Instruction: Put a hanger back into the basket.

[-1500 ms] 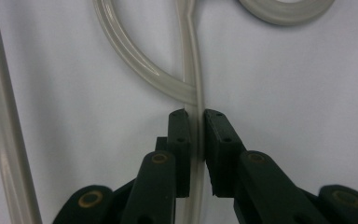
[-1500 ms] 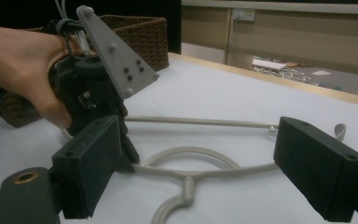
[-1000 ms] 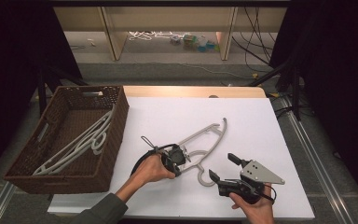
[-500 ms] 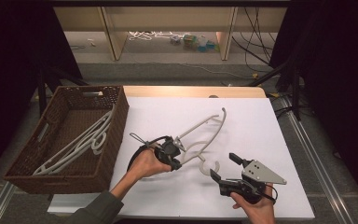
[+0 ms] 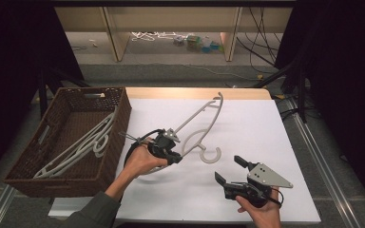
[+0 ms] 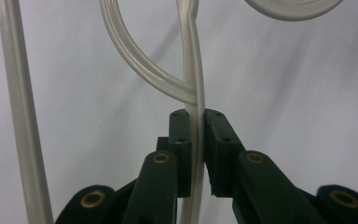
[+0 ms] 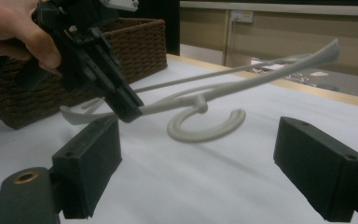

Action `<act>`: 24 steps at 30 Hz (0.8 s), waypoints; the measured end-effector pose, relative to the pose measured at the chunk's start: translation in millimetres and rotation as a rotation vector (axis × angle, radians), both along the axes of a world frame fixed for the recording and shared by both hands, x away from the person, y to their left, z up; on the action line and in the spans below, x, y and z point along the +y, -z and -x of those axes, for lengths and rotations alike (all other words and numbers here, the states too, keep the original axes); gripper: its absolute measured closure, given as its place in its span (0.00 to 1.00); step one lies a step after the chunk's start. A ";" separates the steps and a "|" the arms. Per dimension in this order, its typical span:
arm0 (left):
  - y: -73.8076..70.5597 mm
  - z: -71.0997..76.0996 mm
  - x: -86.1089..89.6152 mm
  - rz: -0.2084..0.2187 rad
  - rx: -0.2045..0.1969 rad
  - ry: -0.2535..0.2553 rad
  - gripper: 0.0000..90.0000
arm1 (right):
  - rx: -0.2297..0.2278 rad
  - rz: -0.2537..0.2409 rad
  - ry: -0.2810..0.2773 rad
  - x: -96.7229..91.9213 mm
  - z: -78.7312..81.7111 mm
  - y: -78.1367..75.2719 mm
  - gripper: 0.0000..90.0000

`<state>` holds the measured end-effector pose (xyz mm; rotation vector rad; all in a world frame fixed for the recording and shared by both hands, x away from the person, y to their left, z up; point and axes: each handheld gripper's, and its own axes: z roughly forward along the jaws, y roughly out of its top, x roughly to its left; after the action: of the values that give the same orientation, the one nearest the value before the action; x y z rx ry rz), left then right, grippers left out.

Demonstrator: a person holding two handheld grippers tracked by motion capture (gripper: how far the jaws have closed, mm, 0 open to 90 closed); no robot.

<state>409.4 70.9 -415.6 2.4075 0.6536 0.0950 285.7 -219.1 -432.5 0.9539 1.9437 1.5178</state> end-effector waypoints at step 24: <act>-48.6 7.7 32.0 0.304 0.084 -0.059 0.91 | 0.022 0.004 -0.010 -0.3 -0.2 2.1 0.17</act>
<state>401.7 102.9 -367.0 2.1090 0.7222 -0.0772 285.9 -219.4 -434.6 0.9650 1.9692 1.5136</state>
